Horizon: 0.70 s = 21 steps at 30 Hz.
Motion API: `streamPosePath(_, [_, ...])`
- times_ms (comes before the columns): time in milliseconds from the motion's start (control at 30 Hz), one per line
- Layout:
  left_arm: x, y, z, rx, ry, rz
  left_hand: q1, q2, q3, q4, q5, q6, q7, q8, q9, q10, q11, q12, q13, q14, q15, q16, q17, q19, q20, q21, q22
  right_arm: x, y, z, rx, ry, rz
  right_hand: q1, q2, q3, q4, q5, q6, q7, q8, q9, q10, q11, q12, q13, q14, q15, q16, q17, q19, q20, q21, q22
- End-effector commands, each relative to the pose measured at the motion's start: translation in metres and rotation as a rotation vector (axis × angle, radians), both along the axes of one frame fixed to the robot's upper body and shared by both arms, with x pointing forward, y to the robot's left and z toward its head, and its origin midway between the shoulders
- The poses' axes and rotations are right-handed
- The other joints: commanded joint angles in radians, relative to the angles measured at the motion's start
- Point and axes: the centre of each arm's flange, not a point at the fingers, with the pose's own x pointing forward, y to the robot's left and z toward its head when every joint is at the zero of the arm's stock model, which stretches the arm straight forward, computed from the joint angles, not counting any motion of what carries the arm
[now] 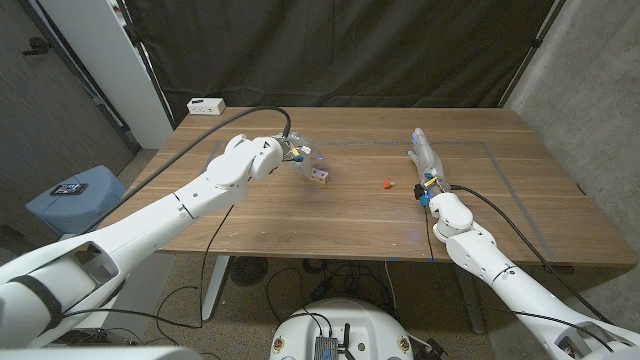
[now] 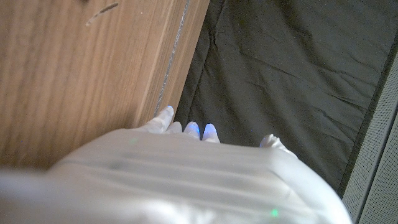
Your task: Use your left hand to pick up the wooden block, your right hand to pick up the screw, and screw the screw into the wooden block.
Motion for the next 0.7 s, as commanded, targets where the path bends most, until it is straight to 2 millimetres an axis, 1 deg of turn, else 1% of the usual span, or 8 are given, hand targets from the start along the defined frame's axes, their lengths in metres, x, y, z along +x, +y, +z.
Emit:
streamPosePath(33, [0.01,0.0,-0.008,-0.005,0.014,-0.011,0.016,0.003,-0.006,0.002,0.006,0.016,-0.002,0.0,0.004,0.019,-0.004,0.012,0.003,0.016,-0.003,0.004,0.002,-0.04,0.007,0.007,0.001,0.001,0.002,-0.001,0.004,0.0,-0.003,0.009,0.0,0.0,-0.006,0.008,-0.004,0.004,0.004,0.005,0.001,-0.006,0.001,0.004,-0.004,-0.013,0.002,0.001,-0.004,-0.029,0.004,0.003])
streamPosePath(267, [0.015,-0.002,-0.011,-0.002,0.01,-0.019,0.02,0.006,-0.007,0.002,0.007,0.014,0.001,-0.003,0.004,0.02,-0.002,0.011,0.004,0.019,-0.006,0.002,0.002,-0.035,0.007,0.008,0.002,0.0,0.003,-0.002,0.009,0.002,-0.004,0.009,0.0,0.0,-0.007,0.008,-0.005,0.003,0.005,0.005,0.0,-0.005,0.001,0.004,-0.004,-0.012,0.003,0.001,-0.005,-0.027,0.004,0.003])
streamPosePath(433, [0.019,-0.004,-0.013,-0.006,0.021,-0.021,0.027,0.009,-0.008,0.001,0.008,0.01,0.001,-0.007,0.004,0.024,-0.002,0.011,0.005,0.028,-0.02,0.003,0.003,-0.03,0.007,0.009,0.002,0.0,0.004,-0.002,0.011,0.001,-0.003,0.008,0.0,0.0,-0.007,0.008,-0.005,0.002,0.004,0.005,-0.001,-0.007,0.001,0.004,-0.005,-0.009,0.003,0.002,-0.005,-0.027,0.005,0.003])
streamPosePath(467, [0.019,-0.005,-0.014,-0.006,0.022,-0.023,0.029,0.01,-0.008,0.001,0.008,0.009,0.001,-0.008,0.004,0.027,-0.006,0.012,0.006,0.031,-0.021,0.003,0.003,-0.029,0.007,0.009,0.002,0.0,0.004,-0.002,0.011,0.001,-0.004,0.008,0.0,0.0,-0.008,0.008,-0.006,0.001,0.004,0.005,-0.001,-0.007,0.001,0.004,-0.006,-0.009,0.003,0.002,-0.005,-0.027,0.005,0.003])
streamPosePath(700, [0.023,-0.008,-0.017,-0.012,0.041,-0.035,0.038,0.013,-0.009,0.0,0.01,0.007,0.001,-0.011,0.005,0.038,-0.001,0.017,0.008,0.049,-0.029,0.006,0.003,-0.022,0.006,0.01,0.002,0.0,0.004,-0.004,0.014,0.002,-0.006,0.008,0.0,0.0,-0.008,0.008,-0.006,0.001,0.004,0.005,-0.002,-0.004,0.001,0.004,-0.008,-0.008,0.003,0.002,-0.006,-0.026,0.004,0.003])
